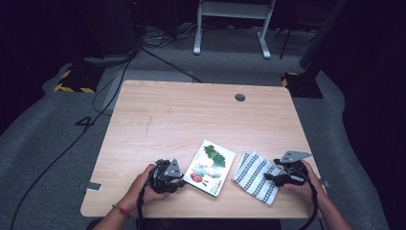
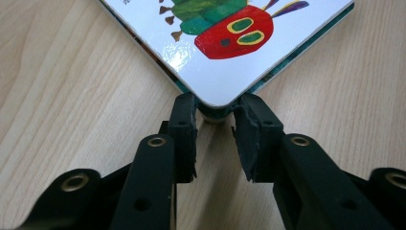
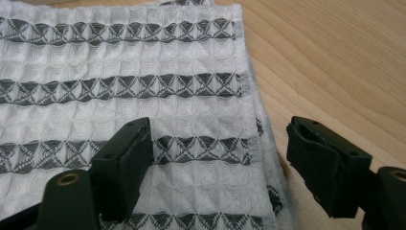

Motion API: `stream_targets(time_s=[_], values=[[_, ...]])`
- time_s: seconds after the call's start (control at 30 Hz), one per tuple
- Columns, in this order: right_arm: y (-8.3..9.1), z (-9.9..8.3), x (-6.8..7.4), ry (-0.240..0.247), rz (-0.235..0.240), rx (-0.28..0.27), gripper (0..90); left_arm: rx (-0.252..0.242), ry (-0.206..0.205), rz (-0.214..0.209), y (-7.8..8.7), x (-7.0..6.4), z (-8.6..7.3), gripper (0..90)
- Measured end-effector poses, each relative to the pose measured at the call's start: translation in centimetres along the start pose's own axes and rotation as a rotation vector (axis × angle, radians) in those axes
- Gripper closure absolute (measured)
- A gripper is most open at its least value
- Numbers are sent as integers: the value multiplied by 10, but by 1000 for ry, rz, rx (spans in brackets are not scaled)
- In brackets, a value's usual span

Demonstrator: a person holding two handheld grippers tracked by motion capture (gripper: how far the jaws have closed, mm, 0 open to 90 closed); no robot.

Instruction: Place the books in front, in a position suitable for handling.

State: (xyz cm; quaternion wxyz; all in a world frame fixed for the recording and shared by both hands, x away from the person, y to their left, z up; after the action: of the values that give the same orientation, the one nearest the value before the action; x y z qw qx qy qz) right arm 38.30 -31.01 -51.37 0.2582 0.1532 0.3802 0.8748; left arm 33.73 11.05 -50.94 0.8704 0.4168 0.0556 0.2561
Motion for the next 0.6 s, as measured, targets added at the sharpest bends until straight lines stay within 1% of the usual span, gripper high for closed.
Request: stream_targets(time_s=[0.03, 0.1, 0.13, 0.17, 0.27, 0.3, 0.33, 0.37, 0.47, 0.5, 0.57, 0.6], values=[[0, 0, 0, 0, 0, 0, 244, 0, 0, 0, 0, 0, 0, 673], [0, 0, 0, 6, -3, 0, 244, -30, -4, -15, 0, 0, 1, 664], [0, 0, 0, 6, -3, -1, 244, -36, -3, -25, 1, 1, 2, 654], [0, 0, 0, 5, -4, -1, 244, -47, 15, -36, 0, 0, 2, 639], [0, 0, 0, 6, -5, -1, 243, -60, 20, -41, 0, 1, 2, 625], [0, 0, 0, 5, -3, -1, 242, -71, 22, -42, 0, 1, 2, 603], [0, 0, 0, 5, -3, -1, 242, -71, 22, -42, 0, 1, 2, 591], [0, 0, 0, 4, -3, -1, 241, -76, 29, -46, -1, 1, 3, 591], [1, 0, 0, 12, -5, 3, 241, -93, 42, -54, -2, 1, 6, 548], [2, 0, 0, 20, -11, 10, 242, -100, 50, -61, -2, 1, 7, 508], [2, 0, 0, 20, -12, 12, 242, -110, 67, -67, -3, 0, 9, 490], [3, 0, 0, 21, -14, 12, 243, -112, 73, -67, -3, 0, 10, 454]])
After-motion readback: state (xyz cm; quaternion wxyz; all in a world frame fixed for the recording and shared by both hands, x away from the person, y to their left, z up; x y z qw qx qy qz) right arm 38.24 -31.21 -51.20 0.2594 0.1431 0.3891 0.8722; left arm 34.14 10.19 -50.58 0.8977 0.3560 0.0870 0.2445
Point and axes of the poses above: each handheld gripper's, and its own axes: y roughly backward along the jaws, z roughly out of its top, x roughly to its left, the point moved 3 cm from there along -y, roughly forward along the jaws, and after that the axes turned 9 degrees about z, right-handed, at the moved point
